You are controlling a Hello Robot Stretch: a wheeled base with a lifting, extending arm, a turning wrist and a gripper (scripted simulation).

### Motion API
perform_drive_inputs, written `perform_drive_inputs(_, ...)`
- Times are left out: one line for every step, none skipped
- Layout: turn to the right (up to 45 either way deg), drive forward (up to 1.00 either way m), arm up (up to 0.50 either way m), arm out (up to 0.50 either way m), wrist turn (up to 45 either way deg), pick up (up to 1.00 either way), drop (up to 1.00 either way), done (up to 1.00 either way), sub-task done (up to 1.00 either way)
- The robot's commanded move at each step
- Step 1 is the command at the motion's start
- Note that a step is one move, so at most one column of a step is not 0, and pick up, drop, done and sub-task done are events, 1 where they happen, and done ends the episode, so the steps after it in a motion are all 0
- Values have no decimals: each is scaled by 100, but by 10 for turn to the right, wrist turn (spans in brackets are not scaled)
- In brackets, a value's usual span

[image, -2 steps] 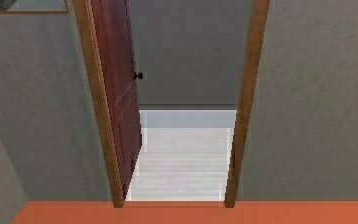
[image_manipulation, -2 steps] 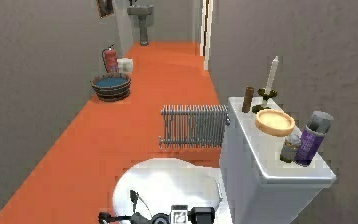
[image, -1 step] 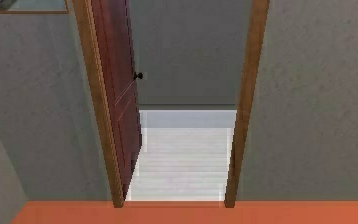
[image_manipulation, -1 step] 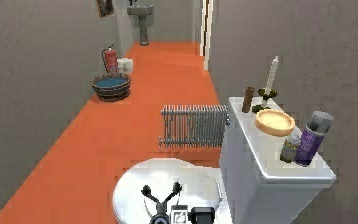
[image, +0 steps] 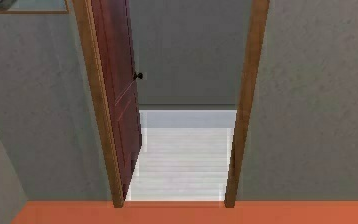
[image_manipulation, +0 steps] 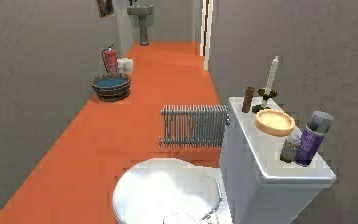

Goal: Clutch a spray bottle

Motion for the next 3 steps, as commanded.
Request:
perform_drive_inputs(0,0,0,0,0,100,0,0,0)
perform_drive_inputs(0,0,10,0,0,0,0,0,0)
perform_drive_inputs(0,0,0,0,0,0,0,100,0)
